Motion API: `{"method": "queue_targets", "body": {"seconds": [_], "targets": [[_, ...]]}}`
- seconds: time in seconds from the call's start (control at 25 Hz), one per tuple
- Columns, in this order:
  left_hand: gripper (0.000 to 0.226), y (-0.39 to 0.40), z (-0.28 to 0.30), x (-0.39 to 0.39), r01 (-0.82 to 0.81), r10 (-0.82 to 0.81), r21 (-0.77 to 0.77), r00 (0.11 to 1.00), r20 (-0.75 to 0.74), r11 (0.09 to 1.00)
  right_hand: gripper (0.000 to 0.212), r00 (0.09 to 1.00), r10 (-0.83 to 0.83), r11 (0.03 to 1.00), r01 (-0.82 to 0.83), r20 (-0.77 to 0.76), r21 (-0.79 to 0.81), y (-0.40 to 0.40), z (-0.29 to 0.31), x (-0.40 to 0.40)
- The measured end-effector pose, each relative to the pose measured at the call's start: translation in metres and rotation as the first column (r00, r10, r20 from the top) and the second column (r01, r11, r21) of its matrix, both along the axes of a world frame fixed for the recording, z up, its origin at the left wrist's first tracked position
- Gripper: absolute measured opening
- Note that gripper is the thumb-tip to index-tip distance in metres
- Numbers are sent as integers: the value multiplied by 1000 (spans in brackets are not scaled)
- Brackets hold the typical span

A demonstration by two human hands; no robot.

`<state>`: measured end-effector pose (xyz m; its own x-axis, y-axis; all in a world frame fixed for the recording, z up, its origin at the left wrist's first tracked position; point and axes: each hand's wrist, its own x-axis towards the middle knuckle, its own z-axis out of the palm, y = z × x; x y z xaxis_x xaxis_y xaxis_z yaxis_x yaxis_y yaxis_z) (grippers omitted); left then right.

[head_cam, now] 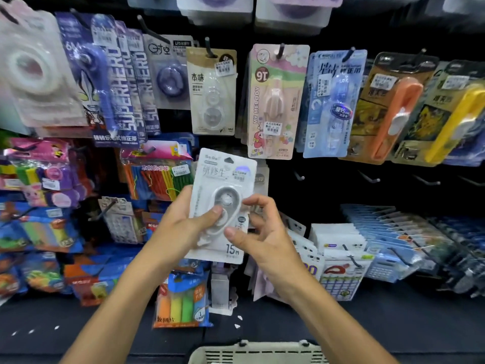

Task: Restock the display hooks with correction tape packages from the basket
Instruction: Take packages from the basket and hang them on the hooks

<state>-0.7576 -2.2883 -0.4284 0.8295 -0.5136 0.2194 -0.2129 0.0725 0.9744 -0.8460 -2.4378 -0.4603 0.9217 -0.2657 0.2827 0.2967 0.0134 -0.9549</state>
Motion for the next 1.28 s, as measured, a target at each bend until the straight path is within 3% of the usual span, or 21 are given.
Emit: {"method": "queue_targets", "body": {"seconds": [0.04,0.12,0.24,0.36,0.68,1.04,1.28], "targets": [[34,-3,0,-2,12,-15,38,998,68,999,45,1000,4,998,-6,31,63,0,3,3],[39,-4,-3,0,-128,86,139,957,279,982,45,996,-78,989,73,33,127,-2,12,5],[51,-6,-3,13,-314,174,234,864,473,920,43,973,-228,969,229,-23,95,-10,4,-5],[69,-13,-3,19,-308,122,341,874,471,888,40,924,-380,922,376,-31,-91,-13,-11,-21],[80,-12,-8,24,-324,99,374,854,511,869,38,869,-483,839,423,-110,-341,-23,-25,19],[91,-10,-15,29,-307,42,404,836,547,862,41,828,-554,746,450,-83,-490,-38,-36,84],[95,8,-29,11,-324,-7,478,822,570,816,62,817,-567,756,463,-108,-463,-44,-76,38]]}}
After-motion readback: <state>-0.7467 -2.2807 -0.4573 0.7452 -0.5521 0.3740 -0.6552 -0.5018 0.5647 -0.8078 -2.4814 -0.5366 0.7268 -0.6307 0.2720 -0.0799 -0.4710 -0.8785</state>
